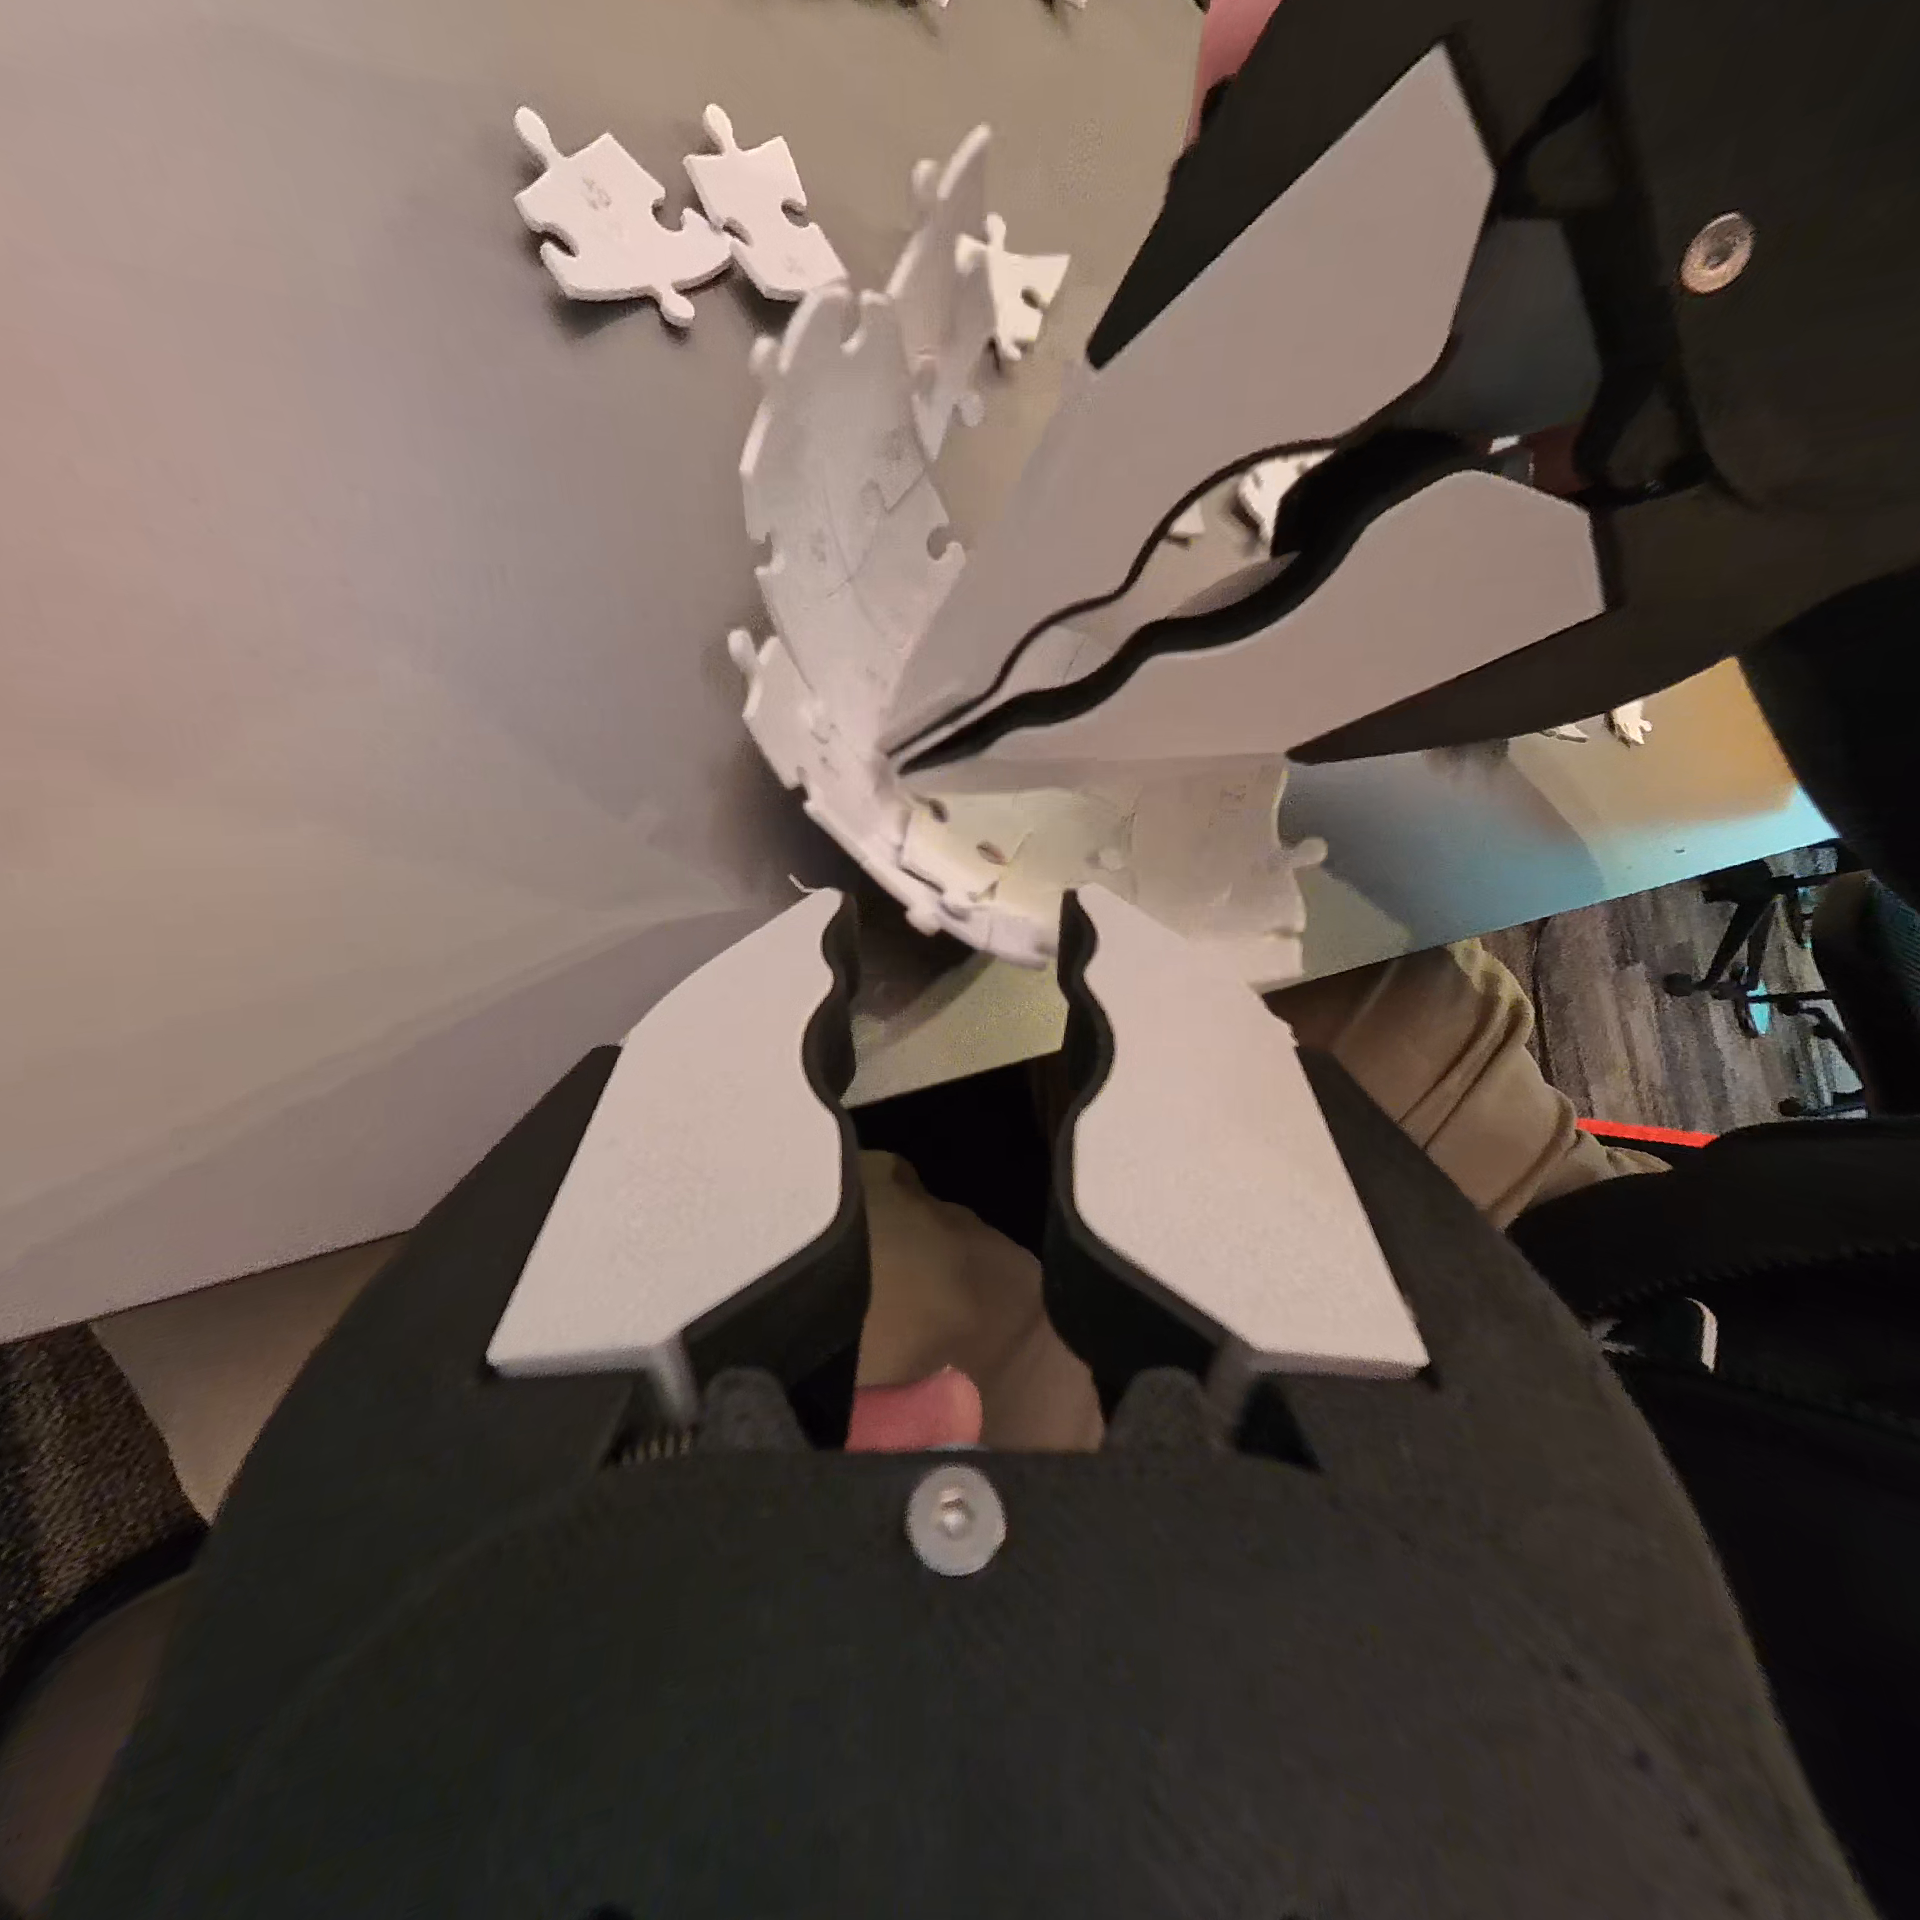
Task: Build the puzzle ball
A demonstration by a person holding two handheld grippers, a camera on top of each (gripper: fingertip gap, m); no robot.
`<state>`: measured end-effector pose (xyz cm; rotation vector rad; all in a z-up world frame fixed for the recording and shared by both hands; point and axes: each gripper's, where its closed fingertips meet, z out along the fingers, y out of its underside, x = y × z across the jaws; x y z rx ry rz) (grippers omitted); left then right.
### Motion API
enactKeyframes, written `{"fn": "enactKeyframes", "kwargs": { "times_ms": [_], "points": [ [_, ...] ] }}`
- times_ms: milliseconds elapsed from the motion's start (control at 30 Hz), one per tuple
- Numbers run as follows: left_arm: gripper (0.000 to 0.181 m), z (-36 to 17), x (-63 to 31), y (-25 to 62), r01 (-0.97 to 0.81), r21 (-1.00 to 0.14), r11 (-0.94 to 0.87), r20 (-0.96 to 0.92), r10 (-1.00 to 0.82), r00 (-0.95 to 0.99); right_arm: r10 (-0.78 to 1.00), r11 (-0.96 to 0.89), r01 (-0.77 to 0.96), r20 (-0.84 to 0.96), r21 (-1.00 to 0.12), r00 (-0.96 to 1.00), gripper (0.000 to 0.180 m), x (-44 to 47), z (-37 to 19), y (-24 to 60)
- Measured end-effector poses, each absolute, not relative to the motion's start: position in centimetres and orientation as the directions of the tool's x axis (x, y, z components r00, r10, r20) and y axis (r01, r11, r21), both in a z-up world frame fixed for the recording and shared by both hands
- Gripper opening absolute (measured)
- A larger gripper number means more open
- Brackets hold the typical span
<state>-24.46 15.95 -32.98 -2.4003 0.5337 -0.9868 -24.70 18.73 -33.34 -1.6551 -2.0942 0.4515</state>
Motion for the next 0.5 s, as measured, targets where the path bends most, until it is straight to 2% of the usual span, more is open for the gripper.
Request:
{"fn": "enactKeyframes", "kwargs": {
  "times_ms": [33, 133, 233, 333, 500],
  "points": [
    [0.036, -33.0, -24.5, 16.0, -0.168, -0.57, -0.804, 0.537, -0.52, 0.664, 0.973, 0.23, 0.825, 0.146, -0.516, -0.179, 0.002, -24.8, -33.1, 18.9],
    [0.035, -33.0, -24.5, 16.1, -0.168, -0.571, -0.803, 0.537, -0.521, 0.664, 0.973, 0.212, 0.813, 0.041, -0.542, -0.227, 0.015, -24.2, -32.3, 17.3],
    [0.034, -33.1, -24.4, 16.2, -0.169, -0.574, -0.801, 0.536, -0.524, 0.662, 0.959, 0.241, 0.852, -0.023, -0.465, -0.284, 0.035, -22.6, -33.0, 16.4],
    [0.033, -33.1, -24.3, 16.2, -0.175, -0.575, -0.799, 0.535, -0.529, 0.659, 0.955, 0.287, 0.866, 0.045, -0.41, -0.295, 0.033, -22.3, -33.6, 17.3],
    [0.033, -33.1, -24.1, 16.2, -0.174, -0.574, -0.8, 0.548, -0.533, 0.645, 0.954, 0.294, 0.85, 0.077, -0.437, -0.291, 0.022, -23.1, -33.8, 17.3]
  ]
}}
